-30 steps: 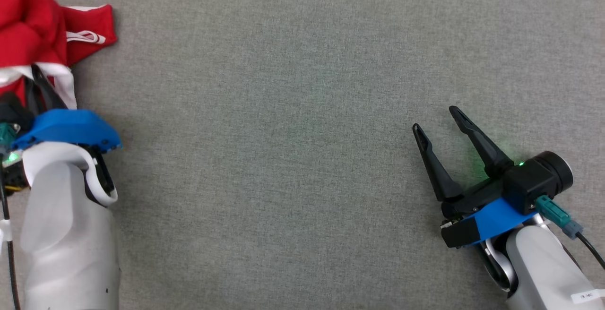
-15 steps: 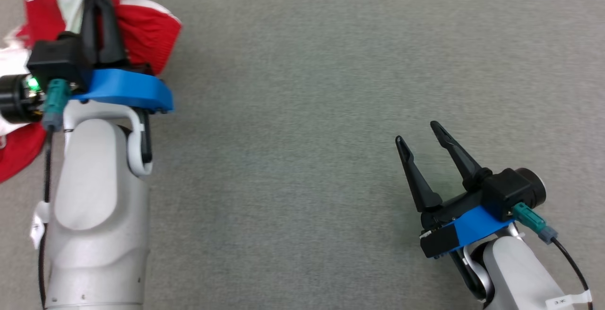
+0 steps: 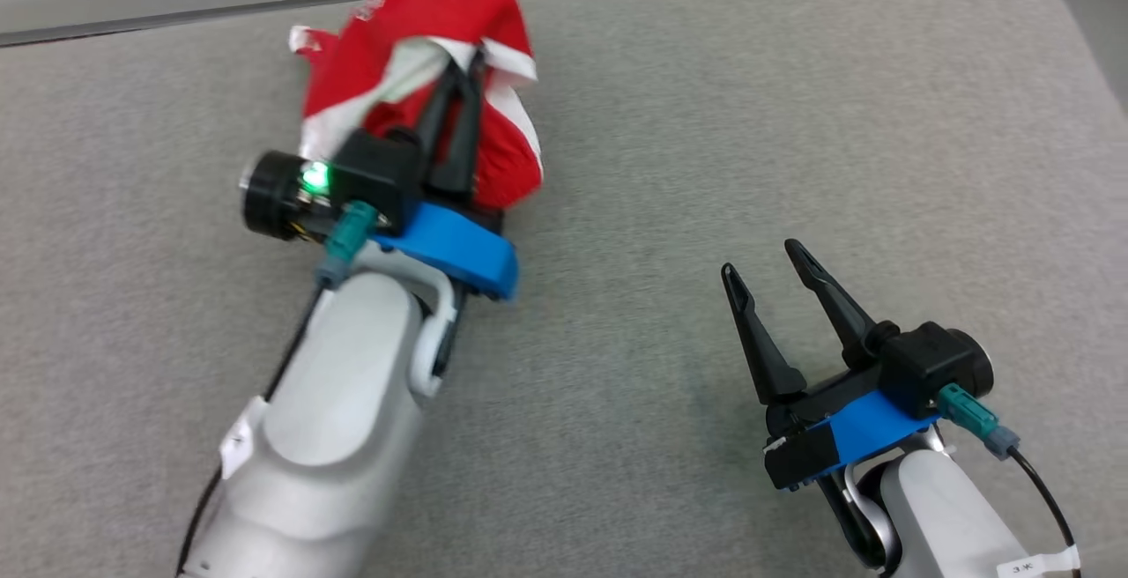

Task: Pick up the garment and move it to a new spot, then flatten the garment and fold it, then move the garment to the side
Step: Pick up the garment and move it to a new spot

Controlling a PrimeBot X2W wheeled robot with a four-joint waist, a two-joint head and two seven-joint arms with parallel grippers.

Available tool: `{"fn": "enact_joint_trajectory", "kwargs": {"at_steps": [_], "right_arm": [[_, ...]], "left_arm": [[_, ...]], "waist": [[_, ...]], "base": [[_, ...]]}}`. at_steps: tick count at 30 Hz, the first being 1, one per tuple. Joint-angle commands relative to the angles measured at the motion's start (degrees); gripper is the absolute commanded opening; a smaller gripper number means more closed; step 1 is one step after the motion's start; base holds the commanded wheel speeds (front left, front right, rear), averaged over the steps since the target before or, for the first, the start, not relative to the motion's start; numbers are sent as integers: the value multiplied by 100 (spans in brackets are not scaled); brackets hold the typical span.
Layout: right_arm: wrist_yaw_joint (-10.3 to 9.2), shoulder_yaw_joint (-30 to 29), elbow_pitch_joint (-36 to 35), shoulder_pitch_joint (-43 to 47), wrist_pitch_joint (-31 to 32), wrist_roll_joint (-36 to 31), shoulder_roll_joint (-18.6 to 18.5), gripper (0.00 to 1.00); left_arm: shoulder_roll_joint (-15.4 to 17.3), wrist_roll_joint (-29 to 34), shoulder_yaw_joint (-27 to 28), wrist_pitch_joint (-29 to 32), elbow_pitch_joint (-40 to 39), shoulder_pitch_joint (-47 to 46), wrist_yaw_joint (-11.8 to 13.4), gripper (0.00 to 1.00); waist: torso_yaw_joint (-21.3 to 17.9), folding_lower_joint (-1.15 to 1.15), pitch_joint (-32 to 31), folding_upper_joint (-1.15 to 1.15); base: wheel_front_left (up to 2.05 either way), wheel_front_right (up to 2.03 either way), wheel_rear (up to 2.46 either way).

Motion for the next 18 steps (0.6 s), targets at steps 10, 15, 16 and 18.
{"fn": "enact_joint_trajectory", "kwargs": {"at_steps": [10, 15, 16, 18], "right_arm": [[1, -118, 31, 80, -20, 41, 116, 100], [1, -200, 16, 157, -20, 12, 128, 100], [1, -206, 23, 177, -20, 6, 125, 100], [1, -238, 28, 201, -20, -7, 100, 100]], "left_arm": [[12, -723, -1085, -18, 455, 370, 505, 100], [4, -643, -718, -18, 450, 787, 732, 100], [4, -586, -615, -17, 425, 927, 743, 100], [33, -501, -349, -19, 308, 1172, 773, 100]], "waist": [[-401, 0, -81, 0], [-199, 0, -183, 0], [-146, 0, -218, 0], [-31, 0, -297, 0]], "base": [[0, 0, 0], [0, 0, 0], [0, 0, 0], [0, 0, 0]]}}
